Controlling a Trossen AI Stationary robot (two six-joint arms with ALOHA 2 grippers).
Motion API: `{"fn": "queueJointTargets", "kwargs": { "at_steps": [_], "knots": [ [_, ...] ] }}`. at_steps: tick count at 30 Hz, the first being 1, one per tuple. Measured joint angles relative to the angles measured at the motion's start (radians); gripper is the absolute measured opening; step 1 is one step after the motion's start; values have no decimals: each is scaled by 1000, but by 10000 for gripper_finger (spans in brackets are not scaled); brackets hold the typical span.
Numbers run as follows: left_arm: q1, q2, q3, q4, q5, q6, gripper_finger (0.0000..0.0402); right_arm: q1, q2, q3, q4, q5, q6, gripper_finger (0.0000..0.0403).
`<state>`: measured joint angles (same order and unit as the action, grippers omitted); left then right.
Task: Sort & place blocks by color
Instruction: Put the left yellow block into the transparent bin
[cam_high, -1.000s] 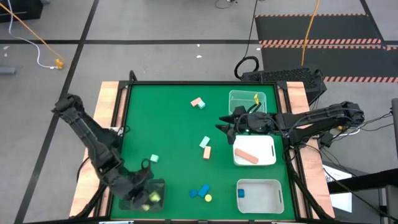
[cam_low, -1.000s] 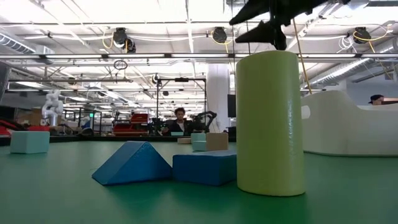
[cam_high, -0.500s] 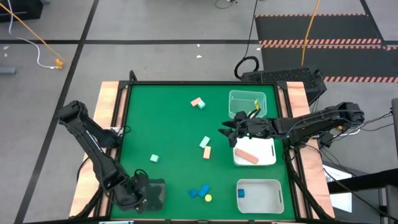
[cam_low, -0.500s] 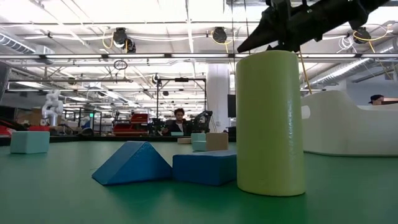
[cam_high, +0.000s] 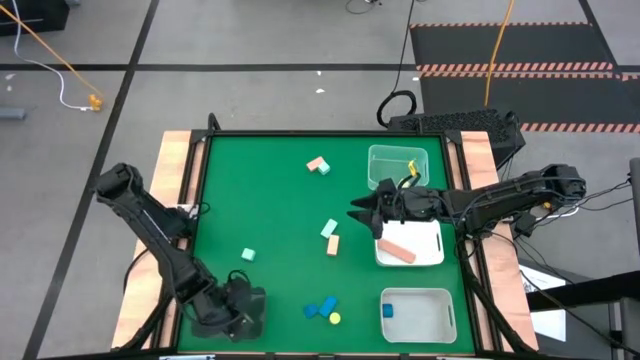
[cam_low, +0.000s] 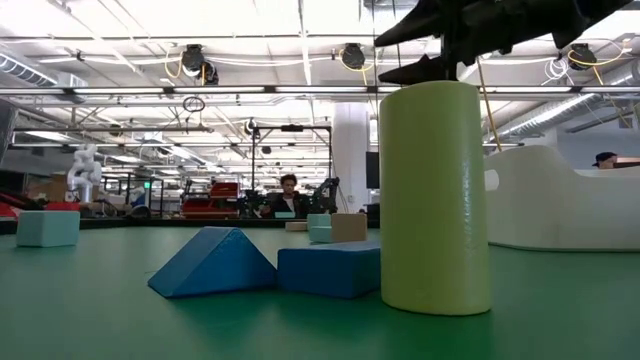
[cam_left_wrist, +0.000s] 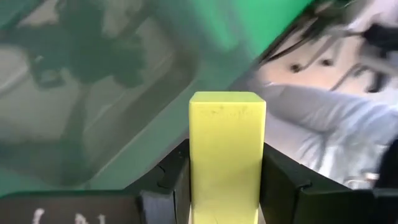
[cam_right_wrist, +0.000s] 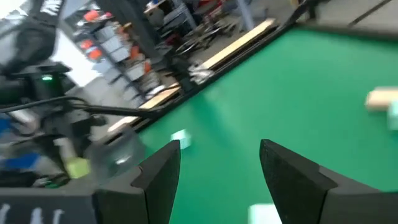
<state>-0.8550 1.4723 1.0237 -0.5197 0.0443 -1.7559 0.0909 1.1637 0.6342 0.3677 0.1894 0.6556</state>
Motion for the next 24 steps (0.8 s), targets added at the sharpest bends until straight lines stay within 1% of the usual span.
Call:
{"fn": "queueJointTargets", "kwargs": {
  "at_steps": [4,7,10,13,18,21,24],
  "knots": [
    [58,0,0,50,-59,97,132,-2,0,0,5,-68,155,210],
    [126,0,0,60,-94,185,132,-2,0,0,19,-116,238,212],
    [206,0,0,78,-125,319,132,-2,0,0,18,-165,312,212],
    [295,0,0,127,-161,476,132,3,0,0,19,-193,347,212],
    [452,-1,0,242,-261,744,132,9,0,0,25,-193,431,212],
    [533,-1,0,328,-274,856,132,9,0,0,43,-191,509,212],
    [593,-1,0,402,-279,960,132,9,0,0,87,-187,554,212]
  ]
}}
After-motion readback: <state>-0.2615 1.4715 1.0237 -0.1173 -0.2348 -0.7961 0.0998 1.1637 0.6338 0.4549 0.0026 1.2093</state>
